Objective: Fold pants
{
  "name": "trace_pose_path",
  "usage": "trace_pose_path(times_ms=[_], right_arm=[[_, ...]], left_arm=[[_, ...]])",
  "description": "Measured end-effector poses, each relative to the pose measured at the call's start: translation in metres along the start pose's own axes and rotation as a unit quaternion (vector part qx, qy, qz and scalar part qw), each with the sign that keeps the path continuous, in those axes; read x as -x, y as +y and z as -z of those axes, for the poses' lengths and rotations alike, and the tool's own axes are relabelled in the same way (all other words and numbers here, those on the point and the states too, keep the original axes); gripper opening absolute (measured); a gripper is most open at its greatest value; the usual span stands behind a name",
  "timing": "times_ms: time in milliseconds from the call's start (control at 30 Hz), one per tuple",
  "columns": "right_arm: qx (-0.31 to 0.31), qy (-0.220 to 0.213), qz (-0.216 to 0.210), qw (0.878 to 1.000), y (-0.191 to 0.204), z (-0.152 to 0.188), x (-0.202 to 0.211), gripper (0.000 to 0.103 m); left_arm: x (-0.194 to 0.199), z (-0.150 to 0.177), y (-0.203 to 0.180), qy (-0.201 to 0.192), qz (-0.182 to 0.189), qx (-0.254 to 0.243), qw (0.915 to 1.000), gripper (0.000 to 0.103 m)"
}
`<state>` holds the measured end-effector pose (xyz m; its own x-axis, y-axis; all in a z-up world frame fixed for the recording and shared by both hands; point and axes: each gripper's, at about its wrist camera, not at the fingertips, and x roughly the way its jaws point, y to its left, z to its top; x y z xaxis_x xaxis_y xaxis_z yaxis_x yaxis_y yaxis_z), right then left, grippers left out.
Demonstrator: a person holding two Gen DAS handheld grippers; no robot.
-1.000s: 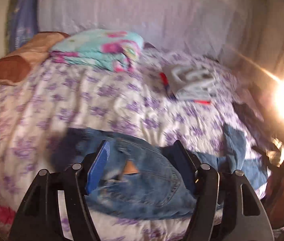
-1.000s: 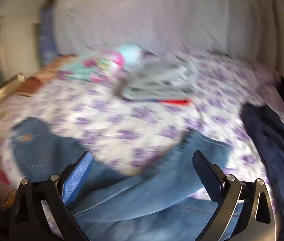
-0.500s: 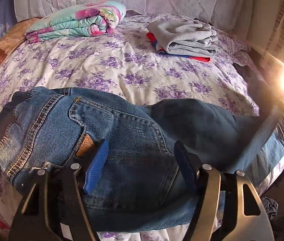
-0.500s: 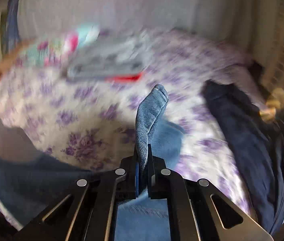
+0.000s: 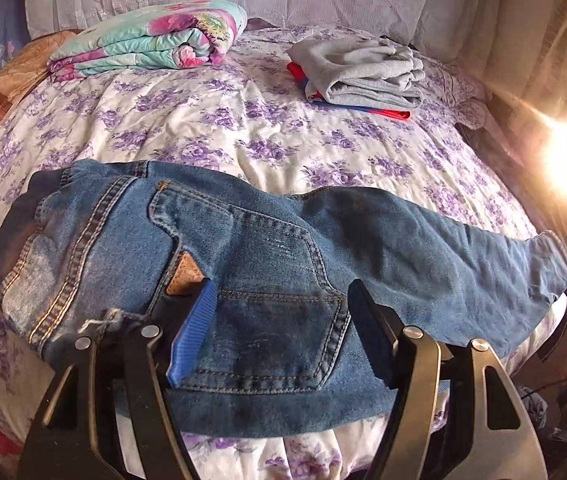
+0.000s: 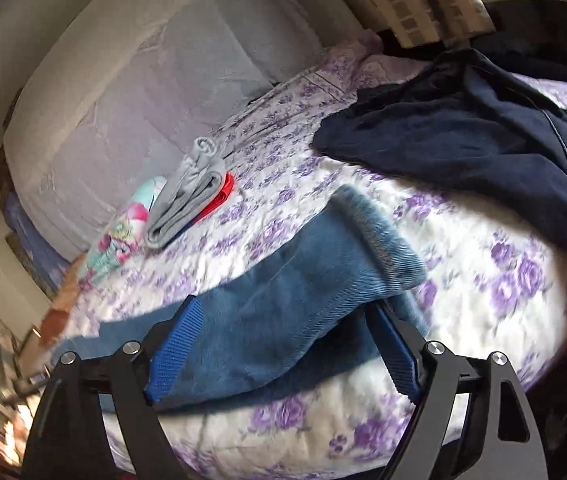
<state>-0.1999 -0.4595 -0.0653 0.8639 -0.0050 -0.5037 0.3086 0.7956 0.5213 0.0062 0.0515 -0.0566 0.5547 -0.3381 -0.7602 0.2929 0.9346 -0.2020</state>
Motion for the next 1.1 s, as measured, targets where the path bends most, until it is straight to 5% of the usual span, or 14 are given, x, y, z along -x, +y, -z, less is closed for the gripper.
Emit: trace_pose_path(times_ms=[33, 100, 167, 300, 433, 500, 600, 667, 800, 867, 933, 1100], right_arm=[[-0.018, 0.009, 0.013, 1.000, -0.005, -0.006, -0.005, 0.082], [-0.052, 0.047, 0.038, 0.997, -0.021, -0.005, -0.026, 0.008], [-0.052, 0.061, 0.031, 0.996, -0.024, 0.001, -0.028, 0.007], [0.021, 0.093, 0.087, 0.992, -0.010, 0.025, -0.026, 0.008], [0.074, 0.072, 0.123, 0.987, 0.012, 0.014, 0.009, 0.033], [0.111, 0.030, 0.122, 0.986, 0.034, -0.003, 0.040, 0.057], [0.143, -0.002, 0.025, 0.989, 0.083, -0.032, 0.055, 0.089], [0.171, 0.059, -0.057, 0.982, 0.123, -0.048, 0.020, 0.093], [0.178, 0.217, -0.184, 0.942, 0.207, -0.048, -0.105, 0.092], [0.182, 0.306, -0.214, 0.910, 0.245, -0.029, -0.179, 0.087], [0.179, 0.393, -0.219, 0.875, 0.270, -0.002, -0.248, 0.072], [0.189, 0.520, -0.218, 0.804, 0.291, 0.043, -0.309, 0.071]], left_arm=[[0.003, 0.000, 0.002, -0.003, -0.001, 0.005, 1.0000, 0.066], [0.009, 0.001, 0.008, -0.013, -0.017, 0.010, 0.9997, 0.066], [0.013, 0.002, 0.014, -0.015, -0.017, 0.017, 0.9996, 0.066], [0.009, 0.008, 0.019, -0.011, -0.037, 0.004, 0.9992, 0.058], [0.016, 0.013, 0.010, -0.014, -0.065, -0.021, 0.9976, 0.057], [0.032, 0.012, 0.005, -0.026, -0.074, -0.032, 0.9964, 0.066], [0.060, 0.010, -0.007, -0.071, -0.086, -0.059, 0.9919, 0.083], [0.065, 0.005, -0.014, -0.085, -0.088, -0.071, 0.9899, 0.084], [0.035, -0.015, -0.015, -0.060, -0.069, -0.058, 0.9941, 0.084], [0.015, -0.022, -0.011, -0.036, -0.054, -0.049, 0.9967, 0.084], [-0.010, -0.019, -0.007, -0.003, -0.077, -0.051, 0.9958, 0.084], [-0.020, 0.002, -0.002, 0.020, -0.104, -0.079, 0.9912, 0.084]])
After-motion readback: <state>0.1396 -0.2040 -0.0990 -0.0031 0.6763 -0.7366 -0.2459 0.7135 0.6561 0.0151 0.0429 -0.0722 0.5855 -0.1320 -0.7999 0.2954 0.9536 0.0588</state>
